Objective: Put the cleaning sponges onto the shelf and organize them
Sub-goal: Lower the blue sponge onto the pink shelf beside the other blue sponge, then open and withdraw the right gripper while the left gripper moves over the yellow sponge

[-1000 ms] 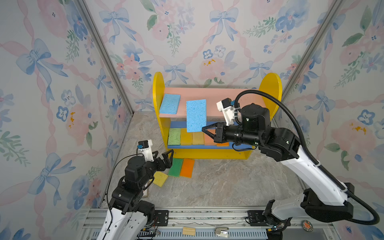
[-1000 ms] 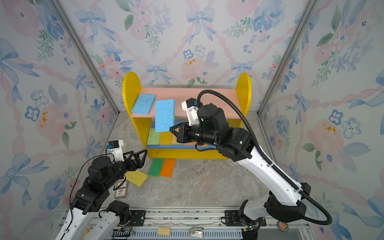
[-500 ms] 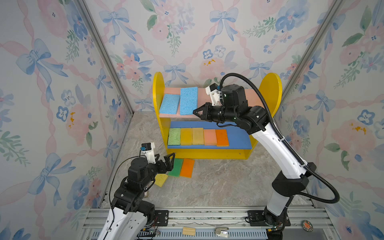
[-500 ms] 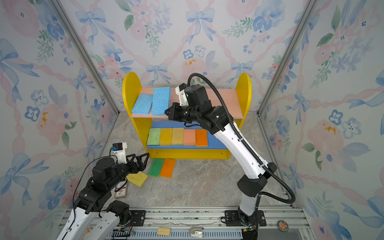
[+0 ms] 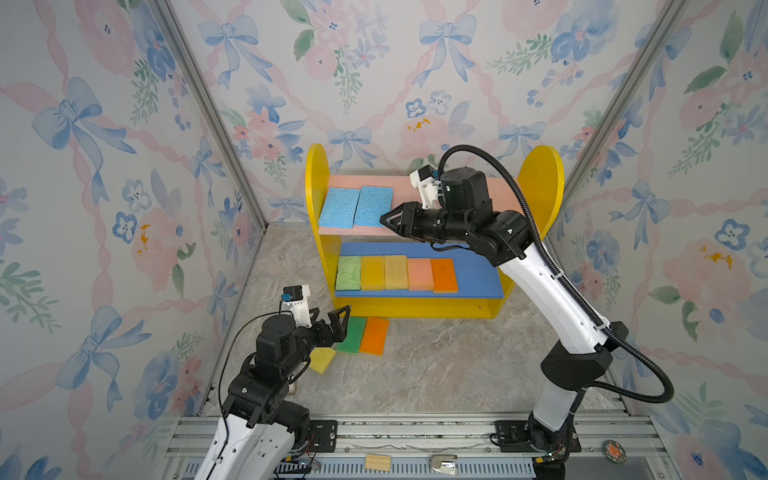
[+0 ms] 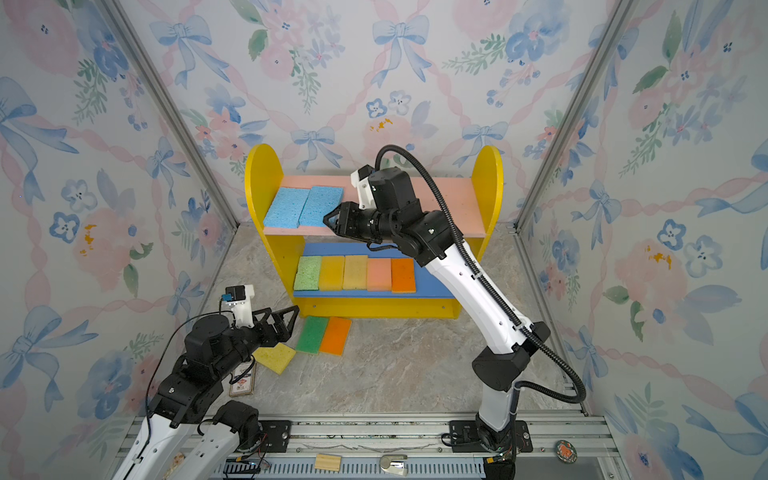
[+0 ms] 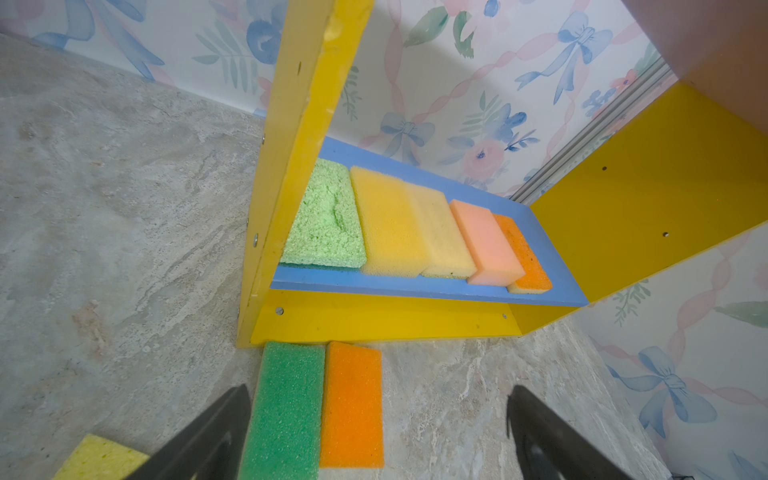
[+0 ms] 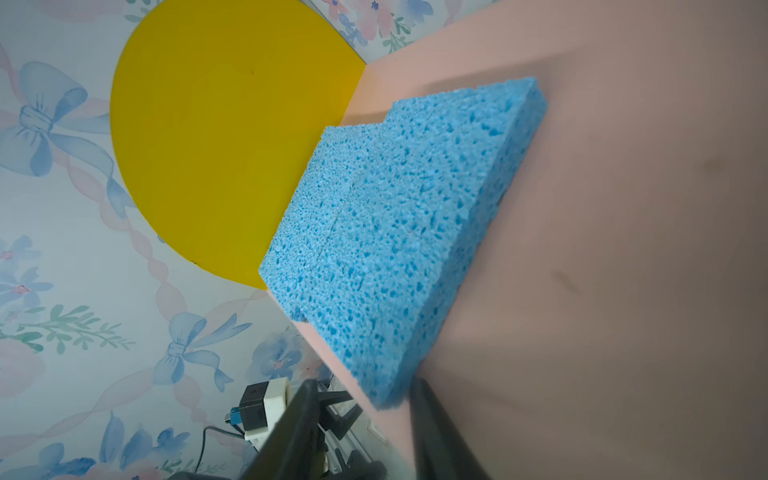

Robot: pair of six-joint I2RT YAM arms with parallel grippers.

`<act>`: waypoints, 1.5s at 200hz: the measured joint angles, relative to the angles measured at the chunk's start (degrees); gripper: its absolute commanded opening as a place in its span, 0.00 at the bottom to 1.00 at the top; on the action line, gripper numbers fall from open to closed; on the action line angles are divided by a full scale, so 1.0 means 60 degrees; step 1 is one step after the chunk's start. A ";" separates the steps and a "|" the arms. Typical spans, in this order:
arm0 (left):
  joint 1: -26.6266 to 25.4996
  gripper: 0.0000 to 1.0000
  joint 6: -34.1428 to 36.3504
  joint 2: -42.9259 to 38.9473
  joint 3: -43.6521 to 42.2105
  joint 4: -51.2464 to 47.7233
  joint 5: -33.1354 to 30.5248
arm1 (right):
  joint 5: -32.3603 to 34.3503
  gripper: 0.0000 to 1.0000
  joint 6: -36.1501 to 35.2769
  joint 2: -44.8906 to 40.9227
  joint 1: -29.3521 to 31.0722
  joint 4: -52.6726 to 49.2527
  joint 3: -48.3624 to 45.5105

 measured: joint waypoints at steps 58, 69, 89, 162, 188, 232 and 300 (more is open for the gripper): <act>0.0000 0.98 0.0000 0.0000 0.0000 0.0000 0.0000 | 0.0248 0.58 -0.0066 -0.0586 0.0000 0.0004 -0.0568; 0.0000 0.98 0.0000 0.0000 0.0000 0.0000 0.0000 | 0.0244 0.59 -0.0091 -0.0663 0.0004 0.0044 -0.0685; 0.0000 0.98 0.0000 0.0000 0.0000 0.0000 0.0000 | 0.0244 0.60 -0.0095 -0.0929 0.0044 0.0295 -0.1104; 0.0000 0.98 0.0000 0.0025 0.0000 0.0004 0.0004 | 0.0237 0.72 -0.0215 -0.2422 0.0200 0.0878 -0.3129; -0.0004 0.98 0.0000 0.0087 0.0000 0.0000 0.0000 | 0.0248 0.77 -0.0302 -0.3450 0.0321 0.1202 -0.4623; -0.0055 0.98 -0.0004 0.0725 -0.0004 -0.0004 -0.0095 | 0.0652 0.87 -0.0299 -0.5759 0.0335 0.1625 -0.7985; 0.0004 0.98 -0.2805 0.2033 -0.0441 -0.0987 -0.1432 | 0.1035 0.97 -0.0259 -0.8058 0.0288 0.1676 -1.1919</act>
